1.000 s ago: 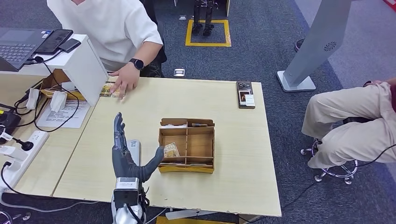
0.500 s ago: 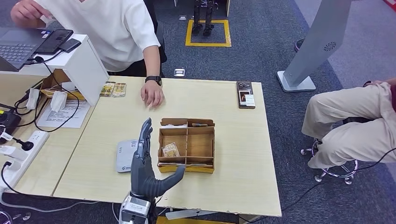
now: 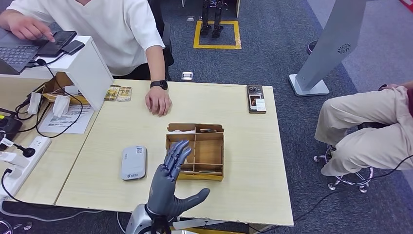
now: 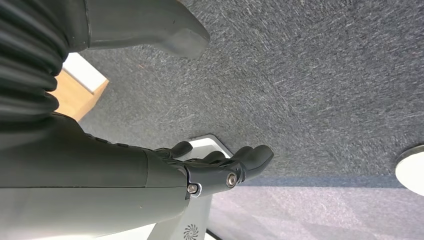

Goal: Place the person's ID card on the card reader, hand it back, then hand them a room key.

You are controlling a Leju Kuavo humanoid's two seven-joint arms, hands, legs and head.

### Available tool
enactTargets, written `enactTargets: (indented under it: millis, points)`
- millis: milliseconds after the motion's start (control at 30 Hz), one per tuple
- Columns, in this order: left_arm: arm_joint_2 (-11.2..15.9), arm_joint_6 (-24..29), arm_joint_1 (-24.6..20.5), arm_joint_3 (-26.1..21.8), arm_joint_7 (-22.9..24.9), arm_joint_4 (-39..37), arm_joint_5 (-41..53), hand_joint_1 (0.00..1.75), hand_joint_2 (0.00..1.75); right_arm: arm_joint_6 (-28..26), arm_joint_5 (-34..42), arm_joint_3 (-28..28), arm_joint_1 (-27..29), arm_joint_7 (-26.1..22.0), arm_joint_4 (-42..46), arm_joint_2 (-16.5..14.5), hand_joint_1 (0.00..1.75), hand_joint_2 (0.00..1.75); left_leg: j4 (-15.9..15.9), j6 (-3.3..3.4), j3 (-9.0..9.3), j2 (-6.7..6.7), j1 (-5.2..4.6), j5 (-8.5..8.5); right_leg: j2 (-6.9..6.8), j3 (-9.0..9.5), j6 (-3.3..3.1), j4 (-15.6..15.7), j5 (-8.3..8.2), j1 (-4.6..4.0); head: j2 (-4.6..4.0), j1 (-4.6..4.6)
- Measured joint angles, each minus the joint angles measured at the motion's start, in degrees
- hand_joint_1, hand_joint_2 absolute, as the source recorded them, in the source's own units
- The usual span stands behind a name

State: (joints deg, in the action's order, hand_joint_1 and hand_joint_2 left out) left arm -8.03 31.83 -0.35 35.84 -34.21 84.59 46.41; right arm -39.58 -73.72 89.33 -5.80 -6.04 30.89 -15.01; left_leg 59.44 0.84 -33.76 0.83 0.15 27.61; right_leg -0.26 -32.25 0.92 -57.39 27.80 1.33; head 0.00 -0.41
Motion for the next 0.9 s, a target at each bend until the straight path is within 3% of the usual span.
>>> enactTargets:
  millis: [500, 900]
  points:
    - [0.91, 4.02, -2.55, 1.81, 12.08, -7.04, 17.5, 0.0, 1.75, 0.0, -0.18, 0.0, -0.01, 0.09, -1.34, 0.66, 0.0, 1.75, 0.0, 0.0, 0.0, 0.0, 0.0, 0.0, 0.0, 0.0, 0.0, 0.0, 0.0, 0.0, 0.01, 0.02]
    - [1.2, 4.45, -4.08, 2.13, 18.15, -10.85, 25.03, 0.0, 1.75, 0.0, -0.17, 0.0, -0.02, 0.41, -1.74, 0.82, 0.0, 1.75, 0.0, 0.0, 0.0, 0.0, 0.0, 0.0, 0.0, 0.0, 0.0, 0.0, 0.0, 0.0, 0.01, 0.0]
